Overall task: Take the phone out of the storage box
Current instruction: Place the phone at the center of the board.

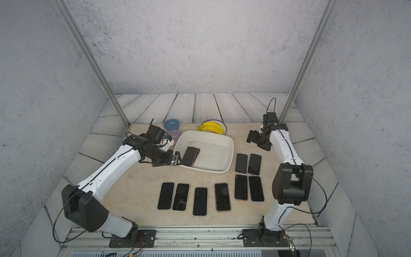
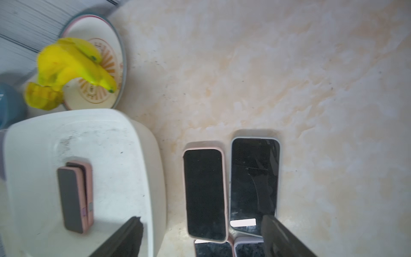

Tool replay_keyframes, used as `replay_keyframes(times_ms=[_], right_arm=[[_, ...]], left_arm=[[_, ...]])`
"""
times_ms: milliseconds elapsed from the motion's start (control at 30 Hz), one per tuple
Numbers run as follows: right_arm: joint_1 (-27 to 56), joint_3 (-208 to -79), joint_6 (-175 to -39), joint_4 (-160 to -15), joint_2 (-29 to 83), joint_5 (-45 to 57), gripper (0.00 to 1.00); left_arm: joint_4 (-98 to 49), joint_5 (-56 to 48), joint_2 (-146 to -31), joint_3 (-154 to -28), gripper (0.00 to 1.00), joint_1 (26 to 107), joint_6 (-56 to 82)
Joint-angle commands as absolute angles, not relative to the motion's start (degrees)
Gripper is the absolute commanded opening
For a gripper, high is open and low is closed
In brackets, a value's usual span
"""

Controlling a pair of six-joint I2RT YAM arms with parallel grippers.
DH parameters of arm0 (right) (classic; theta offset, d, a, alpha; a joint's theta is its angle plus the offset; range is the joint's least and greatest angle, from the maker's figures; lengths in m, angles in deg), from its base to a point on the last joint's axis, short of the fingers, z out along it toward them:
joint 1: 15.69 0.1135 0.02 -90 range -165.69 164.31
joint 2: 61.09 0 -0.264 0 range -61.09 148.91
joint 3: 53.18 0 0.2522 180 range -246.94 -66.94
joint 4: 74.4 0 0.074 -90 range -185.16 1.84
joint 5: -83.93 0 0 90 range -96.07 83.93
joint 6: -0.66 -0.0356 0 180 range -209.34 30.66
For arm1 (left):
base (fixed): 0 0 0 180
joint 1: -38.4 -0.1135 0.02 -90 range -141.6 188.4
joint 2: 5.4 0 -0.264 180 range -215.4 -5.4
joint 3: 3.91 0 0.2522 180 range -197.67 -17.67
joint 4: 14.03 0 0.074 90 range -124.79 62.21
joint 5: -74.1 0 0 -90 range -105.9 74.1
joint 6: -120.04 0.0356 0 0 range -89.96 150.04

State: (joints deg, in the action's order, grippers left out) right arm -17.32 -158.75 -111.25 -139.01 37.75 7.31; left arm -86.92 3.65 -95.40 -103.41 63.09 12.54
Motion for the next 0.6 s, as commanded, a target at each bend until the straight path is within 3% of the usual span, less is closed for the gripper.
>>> replay_keyframes(times_ms=[0, 333, 567], right_arm=[[-15.05, -156.01, -113.96, -138.18, 32.33, 12.75, 0.89], [-4.34, -147.88, -112.86, -135.62, 16.66, 14.71, 0.91], [-2.74, -140.19, -112.59, -129.93, 8.03, 13.58, 0.93]], left_arm=[[-92.02, -1.23, -102.68, -111.47, 0.98, 62.67, 21.42], [-94.02, -5.94, -122.07, -130.35, 0.98, 63.14, 23.82], [-92.3, -7.99, -130.04, -136.33, 0.98, 64.23, 26.92]])
